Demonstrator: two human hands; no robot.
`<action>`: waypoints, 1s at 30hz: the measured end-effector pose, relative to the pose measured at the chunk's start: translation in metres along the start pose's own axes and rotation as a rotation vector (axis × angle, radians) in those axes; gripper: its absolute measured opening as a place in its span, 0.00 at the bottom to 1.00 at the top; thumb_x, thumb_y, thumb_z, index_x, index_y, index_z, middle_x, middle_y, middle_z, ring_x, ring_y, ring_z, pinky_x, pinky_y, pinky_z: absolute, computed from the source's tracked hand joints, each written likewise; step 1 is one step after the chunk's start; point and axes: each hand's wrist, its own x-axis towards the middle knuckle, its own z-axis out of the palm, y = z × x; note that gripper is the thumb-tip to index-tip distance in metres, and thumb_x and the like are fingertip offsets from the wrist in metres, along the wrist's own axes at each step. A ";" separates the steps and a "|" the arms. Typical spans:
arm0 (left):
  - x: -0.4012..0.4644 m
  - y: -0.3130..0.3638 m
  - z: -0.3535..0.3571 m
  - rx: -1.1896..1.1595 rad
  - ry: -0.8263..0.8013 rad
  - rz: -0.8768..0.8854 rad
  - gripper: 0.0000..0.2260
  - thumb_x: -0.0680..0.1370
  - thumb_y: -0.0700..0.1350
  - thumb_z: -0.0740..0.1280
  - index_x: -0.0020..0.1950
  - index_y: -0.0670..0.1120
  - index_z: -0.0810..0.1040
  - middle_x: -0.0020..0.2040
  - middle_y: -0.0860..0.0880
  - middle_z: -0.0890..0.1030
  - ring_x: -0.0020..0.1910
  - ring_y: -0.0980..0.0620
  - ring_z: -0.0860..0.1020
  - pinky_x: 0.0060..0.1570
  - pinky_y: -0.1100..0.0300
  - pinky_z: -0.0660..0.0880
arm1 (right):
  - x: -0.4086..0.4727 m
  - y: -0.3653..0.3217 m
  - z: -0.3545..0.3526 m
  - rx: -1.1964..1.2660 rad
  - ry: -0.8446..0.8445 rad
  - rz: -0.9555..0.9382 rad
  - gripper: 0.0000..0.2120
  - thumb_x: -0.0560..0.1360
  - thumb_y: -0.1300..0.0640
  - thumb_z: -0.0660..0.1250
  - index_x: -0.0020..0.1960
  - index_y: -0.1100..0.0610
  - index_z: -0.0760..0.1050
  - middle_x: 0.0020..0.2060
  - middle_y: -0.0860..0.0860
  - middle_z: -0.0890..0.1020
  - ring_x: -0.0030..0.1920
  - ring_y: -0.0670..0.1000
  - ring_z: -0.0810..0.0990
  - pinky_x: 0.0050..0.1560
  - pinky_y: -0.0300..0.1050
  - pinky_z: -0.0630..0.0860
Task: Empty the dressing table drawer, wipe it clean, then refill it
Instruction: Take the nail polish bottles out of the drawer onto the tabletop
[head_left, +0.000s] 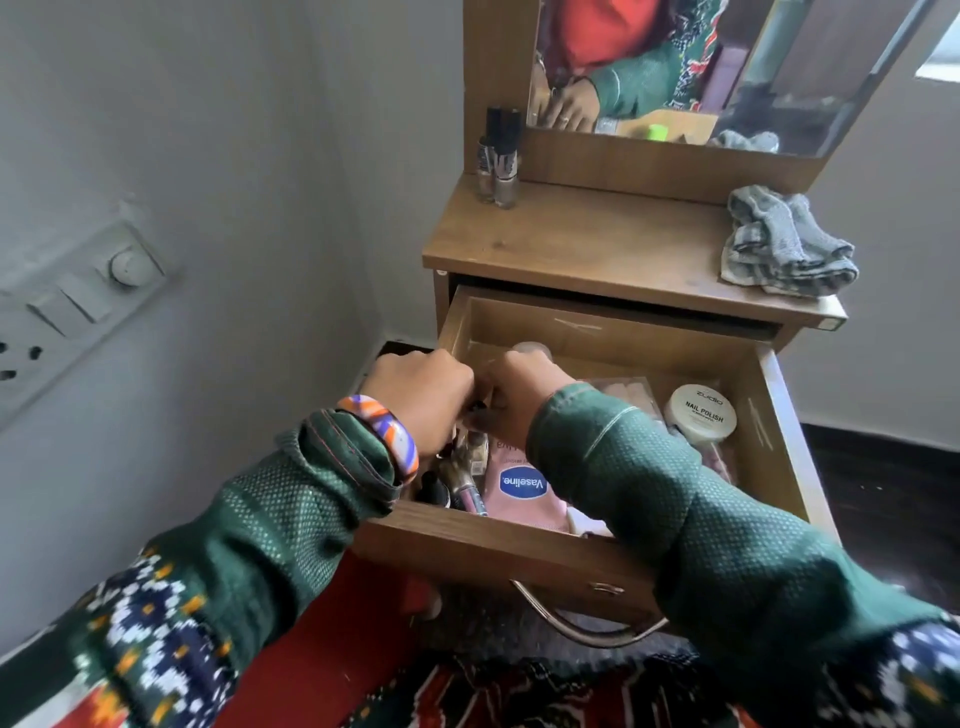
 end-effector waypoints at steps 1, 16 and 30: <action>-0.001 0.000 0.000 0.003 0.004 0.003 0.09 0.76 0.42 0.64 0.55 0.45 0.77 0.54 0.43 0.80 0.56 0.41 0.79 0.42 0.56 0.67 | 0.000 0.000 0.000 -0.004 0.002 -0.001 0.13 0.75 0.57 0.66 0.57 0.60 0.77 0.51 0.57 0.80 0.54 0.58 0.79 0.56 0.49 0.77; 0.021 -0.040 -0.063 -0.507 0.209 0.064 0.06 0.70 0.40 0.71 0.45 0.48 0.82 0.44 0.49 0.83 0.47 0.46 0.79 0.50 0.54 0.76 | 0.005 0.000 -0.082 0.103 0.187 -0.010 0.04 0.75 0.59 0.66 0.43 0.55 0.79 0.30 0.47 0.75 0.29 0.44 0.74 0.26 0.29 0.72; 0.142 -0.067 -0.098 -0.713 0.572 -0.122 0.08 0.73 0.36 0.68 0.48 0.43 0.83 0.50 0.44 0.83 0.48 0.45 0.80 0.47 0.62 0.71 | 0.114 0.017 -0.150 0.152 0.462 0.056 0.08 0.75 0.60 0.65 0.51 0.62 0.79 0.39 0.53 0.77 0.39 0.51 0.76 0.27 0.32 0.72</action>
